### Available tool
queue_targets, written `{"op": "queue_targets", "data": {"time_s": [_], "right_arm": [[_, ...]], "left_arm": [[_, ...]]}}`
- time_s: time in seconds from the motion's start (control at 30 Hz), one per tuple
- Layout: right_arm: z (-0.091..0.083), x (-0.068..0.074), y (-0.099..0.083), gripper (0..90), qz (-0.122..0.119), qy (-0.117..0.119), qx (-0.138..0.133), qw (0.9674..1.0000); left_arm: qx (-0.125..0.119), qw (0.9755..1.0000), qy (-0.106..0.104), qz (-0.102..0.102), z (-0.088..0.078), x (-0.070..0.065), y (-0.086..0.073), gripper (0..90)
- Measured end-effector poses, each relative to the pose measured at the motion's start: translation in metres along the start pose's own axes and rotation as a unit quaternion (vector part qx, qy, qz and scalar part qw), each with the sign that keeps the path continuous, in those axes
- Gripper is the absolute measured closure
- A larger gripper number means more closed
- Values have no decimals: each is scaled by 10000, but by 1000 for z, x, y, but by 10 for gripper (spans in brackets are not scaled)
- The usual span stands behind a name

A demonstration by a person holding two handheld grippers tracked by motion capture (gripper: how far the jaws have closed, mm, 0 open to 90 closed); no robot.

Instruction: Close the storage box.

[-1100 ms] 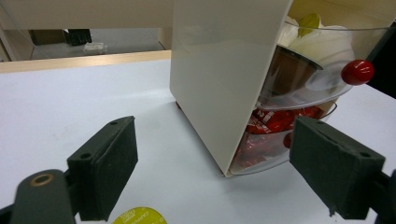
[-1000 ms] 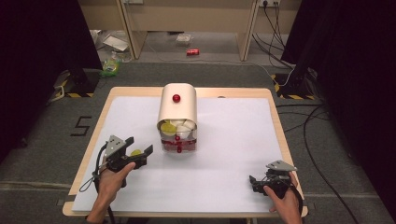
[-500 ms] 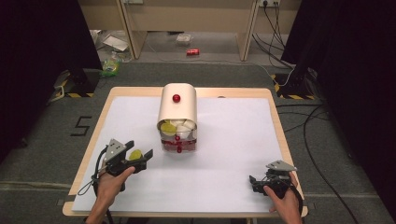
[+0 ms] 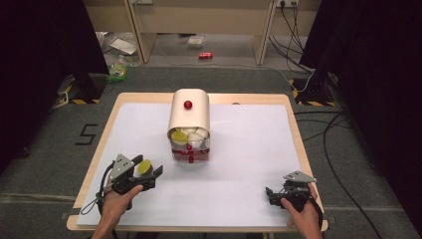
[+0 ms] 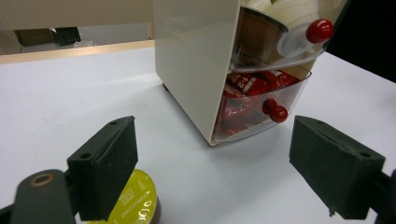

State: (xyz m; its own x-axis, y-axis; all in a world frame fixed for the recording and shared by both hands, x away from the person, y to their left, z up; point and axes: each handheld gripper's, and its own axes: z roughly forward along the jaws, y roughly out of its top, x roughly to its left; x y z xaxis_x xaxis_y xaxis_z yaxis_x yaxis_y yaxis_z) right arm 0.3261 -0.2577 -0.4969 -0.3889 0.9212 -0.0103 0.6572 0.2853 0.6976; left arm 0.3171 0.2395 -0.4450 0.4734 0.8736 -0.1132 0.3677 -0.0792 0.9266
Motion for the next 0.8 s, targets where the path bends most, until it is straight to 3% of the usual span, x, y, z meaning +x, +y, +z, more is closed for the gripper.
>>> {"op": "queue_targets", "data": {"time_s": [0.47,0.8], "right_arm": [[0,0,0,9,-11,6,-6,10000],[0,0,0,8,-19,1,-8,10000]], "left_arm": [[89,9995,-196,226,-6,-7,-22,148],[310,9979,-443,342,-6,-12,-37,148]]}}
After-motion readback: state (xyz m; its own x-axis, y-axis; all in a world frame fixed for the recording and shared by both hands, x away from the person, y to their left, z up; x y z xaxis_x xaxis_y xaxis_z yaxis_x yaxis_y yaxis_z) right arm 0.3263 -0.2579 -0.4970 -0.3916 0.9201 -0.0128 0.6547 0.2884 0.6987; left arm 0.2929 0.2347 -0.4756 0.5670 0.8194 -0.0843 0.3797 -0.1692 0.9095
